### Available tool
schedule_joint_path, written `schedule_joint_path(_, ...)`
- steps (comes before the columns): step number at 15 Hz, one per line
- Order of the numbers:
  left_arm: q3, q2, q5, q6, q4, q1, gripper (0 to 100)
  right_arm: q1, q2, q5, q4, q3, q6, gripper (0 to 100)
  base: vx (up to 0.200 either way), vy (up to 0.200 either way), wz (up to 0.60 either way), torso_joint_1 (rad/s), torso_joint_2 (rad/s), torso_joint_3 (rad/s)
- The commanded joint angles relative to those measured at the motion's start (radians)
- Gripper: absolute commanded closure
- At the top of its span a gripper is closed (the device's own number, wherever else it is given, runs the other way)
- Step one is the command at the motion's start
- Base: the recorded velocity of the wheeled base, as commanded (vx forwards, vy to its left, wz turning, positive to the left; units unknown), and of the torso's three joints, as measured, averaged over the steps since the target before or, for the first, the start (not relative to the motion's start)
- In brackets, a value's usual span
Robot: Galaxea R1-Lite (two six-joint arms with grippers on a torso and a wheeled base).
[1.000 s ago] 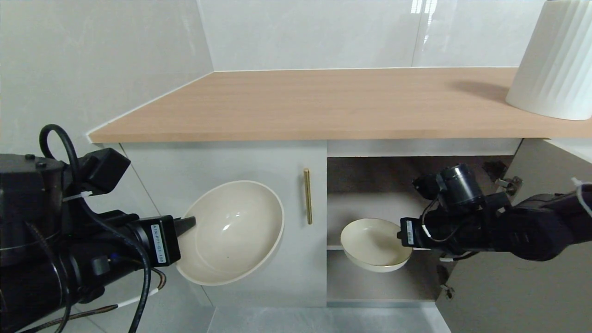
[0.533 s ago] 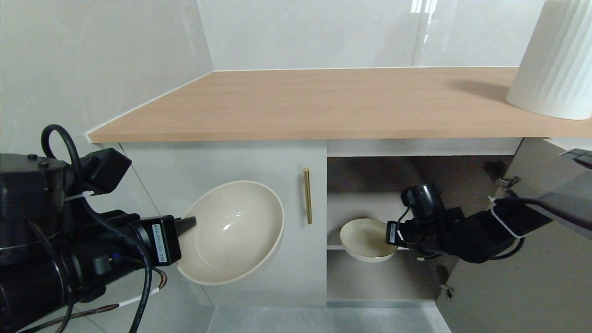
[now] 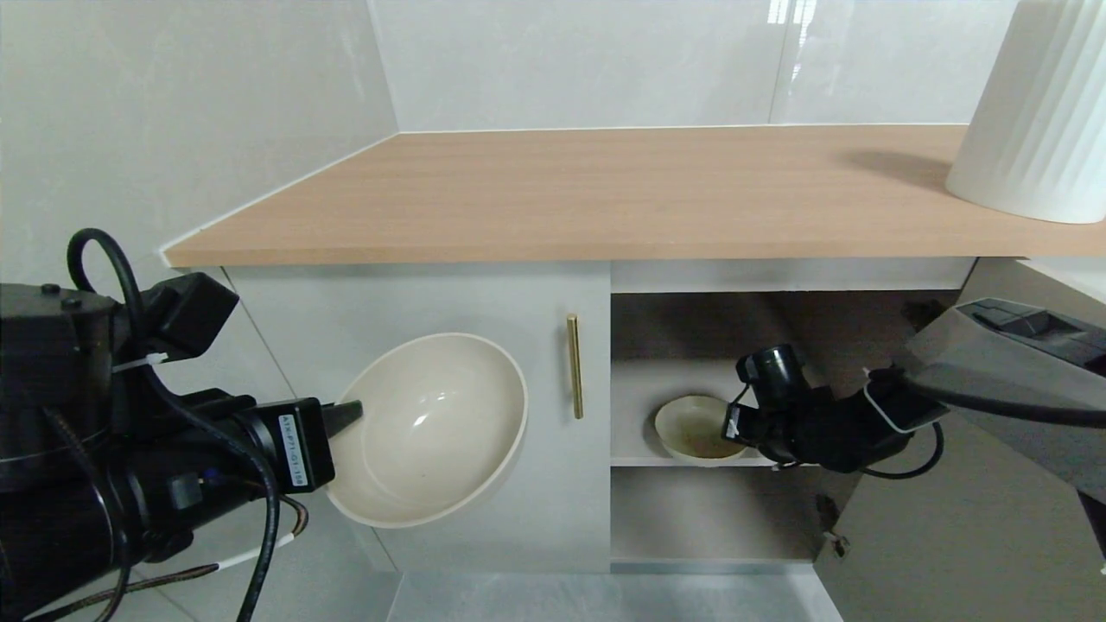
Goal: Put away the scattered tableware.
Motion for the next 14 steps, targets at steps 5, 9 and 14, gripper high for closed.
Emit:
schedule_joint_path(5, 0.001, 0.002, 0.001, 0.000, 0.000, 0.000, 100, -0.026, 0.079, -0.109, -0.002, -0.076, 0.001, 100, 0.000, 0.000, 0.00, 0.000, 0.00, 0.000)
schedule_joint_path(9, 0.001, 0.002, 0.001, 0.000, 0.000, 0.000, 100, -0.043, 0.086, -0.118, -0.005, -0.096, 0.004, 100, 0.000, 0.000, 0.00, 0.000, 0.00, 0.000)
schedule_joint_path(14, 0.001, 0.002, 0.001, 0.000, 0.000, 0.000, 100, -0.047, 0.087, -0.125, -0.005, -0.102, 0.006, 100, 0.000, 0.000, 0.00, 0.000, 0.00, 0.000)
